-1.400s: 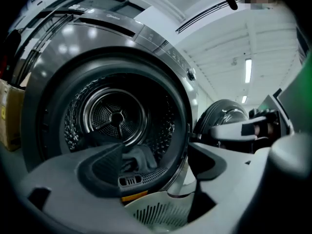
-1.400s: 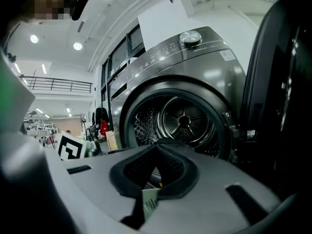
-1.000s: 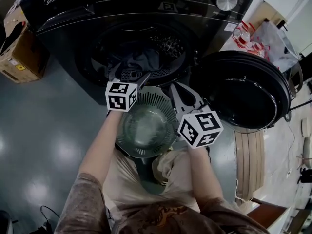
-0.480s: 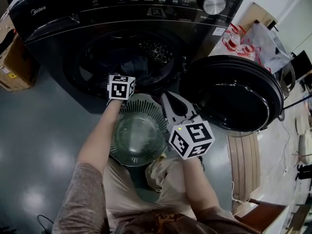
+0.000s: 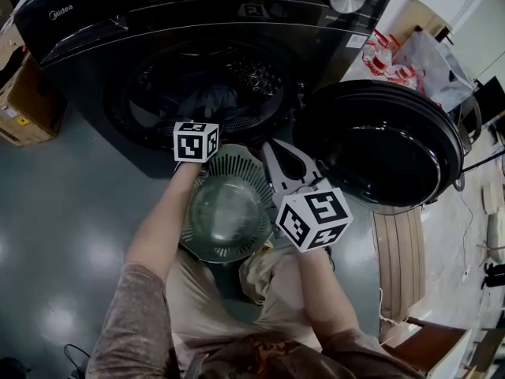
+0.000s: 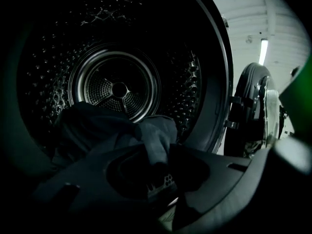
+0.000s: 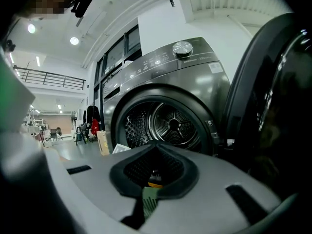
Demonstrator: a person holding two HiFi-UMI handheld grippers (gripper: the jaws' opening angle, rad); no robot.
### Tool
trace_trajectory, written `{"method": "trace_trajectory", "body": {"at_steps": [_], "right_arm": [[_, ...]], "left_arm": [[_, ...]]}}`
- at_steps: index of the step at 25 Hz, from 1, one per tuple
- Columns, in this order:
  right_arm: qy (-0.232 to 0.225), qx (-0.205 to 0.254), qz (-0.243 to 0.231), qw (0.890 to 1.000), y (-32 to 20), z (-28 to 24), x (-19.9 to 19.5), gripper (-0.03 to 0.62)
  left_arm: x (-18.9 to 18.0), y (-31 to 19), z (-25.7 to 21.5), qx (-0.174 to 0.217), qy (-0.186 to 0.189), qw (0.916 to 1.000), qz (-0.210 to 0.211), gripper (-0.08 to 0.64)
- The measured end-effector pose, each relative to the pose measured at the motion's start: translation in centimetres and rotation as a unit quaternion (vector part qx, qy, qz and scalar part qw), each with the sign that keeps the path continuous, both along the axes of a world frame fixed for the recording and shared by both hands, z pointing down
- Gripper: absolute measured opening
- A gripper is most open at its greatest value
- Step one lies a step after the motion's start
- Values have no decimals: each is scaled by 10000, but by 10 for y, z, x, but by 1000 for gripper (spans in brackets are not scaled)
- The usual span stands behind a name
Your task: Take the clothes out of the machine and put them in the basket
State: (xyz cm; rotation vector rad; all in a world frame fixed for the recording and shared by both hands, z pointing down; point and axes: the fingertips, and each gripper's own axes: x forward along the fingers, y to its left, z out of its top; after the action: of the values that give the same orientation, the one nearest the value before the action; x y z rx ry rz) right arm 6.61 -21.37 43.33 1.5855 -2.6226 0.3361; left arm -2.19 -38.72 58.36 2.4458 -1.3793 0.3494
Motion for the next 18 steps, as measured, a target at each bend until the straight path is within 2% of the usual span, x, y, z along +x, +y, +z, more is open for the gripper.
{"method": "trace_trajectory", "body": {"at_steps": [6,13,18], "right_arm": [[132,42,-73,9999,5,-1,-7,-2],[290,138,67,9995,10,-3,3,-3],[283,130,126,9994,11,0,3,-2]], "left_arm": [[-1,37,-27,55,346,9992,188,95],[-9,104,-66,358,276,9976,516,94],[-14,154,-83,365,395,9964,660,94]]}}
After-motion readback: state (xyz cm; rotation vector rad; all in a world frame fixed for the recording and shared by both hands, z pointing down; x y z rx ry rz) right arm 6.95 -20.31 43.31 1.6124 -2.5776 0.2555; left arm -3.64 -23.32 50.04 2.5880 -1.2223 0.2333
